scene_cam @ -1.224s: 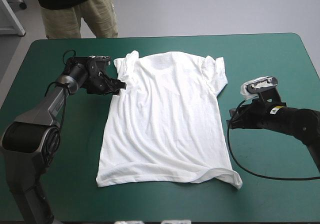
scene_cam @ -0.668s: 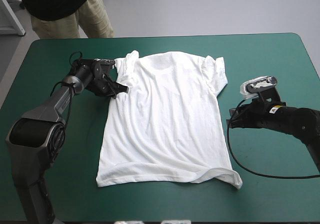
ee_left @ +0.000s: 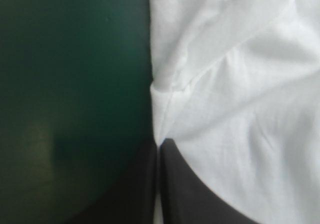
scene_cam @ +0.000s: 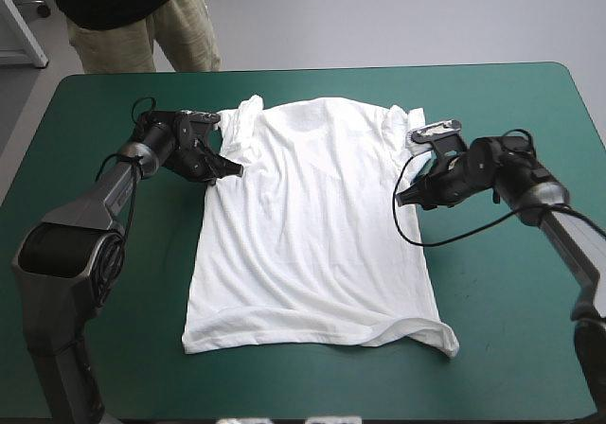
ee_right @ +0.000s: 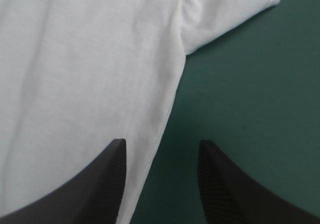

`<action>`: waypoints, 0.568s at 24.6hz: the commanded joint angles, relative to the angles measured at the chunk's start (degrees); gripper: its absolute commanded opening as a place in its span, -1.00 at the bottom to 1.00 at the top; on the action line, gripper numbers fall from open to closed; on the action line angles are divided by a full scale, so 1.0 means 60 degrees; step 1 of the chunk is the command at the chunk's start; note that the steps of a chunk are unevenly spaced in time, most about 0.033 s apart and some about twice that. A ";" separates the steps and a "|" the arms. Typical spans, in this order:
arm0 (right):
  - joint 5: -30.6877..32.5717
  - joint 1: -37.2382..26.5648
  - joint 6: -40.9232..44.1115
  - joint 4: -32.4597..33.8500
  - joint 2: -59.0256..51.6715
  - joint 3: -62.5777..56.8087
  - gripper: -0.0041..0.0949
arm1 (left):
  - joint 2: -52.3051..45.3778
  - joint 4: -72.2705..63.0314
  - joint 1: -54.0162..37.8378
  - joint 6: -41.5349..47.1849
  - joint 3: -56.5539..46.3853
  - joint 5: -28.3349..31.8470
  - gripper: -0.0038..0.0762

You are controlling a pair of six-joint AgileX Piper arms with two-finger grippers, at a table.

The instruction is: Fold the cloth

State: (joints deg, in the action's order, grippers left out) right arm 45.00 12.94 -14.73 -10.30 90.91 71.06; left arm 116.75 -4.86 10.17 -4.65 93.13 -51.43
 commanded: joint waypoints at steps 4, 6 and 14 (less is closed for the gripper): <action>-0.0519 0.0253 0.0830 0.0254 0.0849 0.0780 0.18 | -0.0157 -0.0270 0.0091 0.0006 0.0071 -0.0194 -0.92; -0.0812 0.0253 0.0830 0.0029 0.1061 0.0780 0.19 | -0.0157 -0.0270 0.0091 0.0006 0.0071 -0.0194 -0.92; -0.1878 0.0253 0.1019 -0.0117 0.2259 0.0780 0.17 | -0.0157 -0.0481 0.0091 0.0006 0.0071 -0.0083 -0.92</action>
State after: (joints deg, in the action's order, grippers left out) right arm 36.00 14.54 -9.38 -10.68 105.06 74.05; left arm 116.77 -5.03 10.17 -4.90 93.13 -51.49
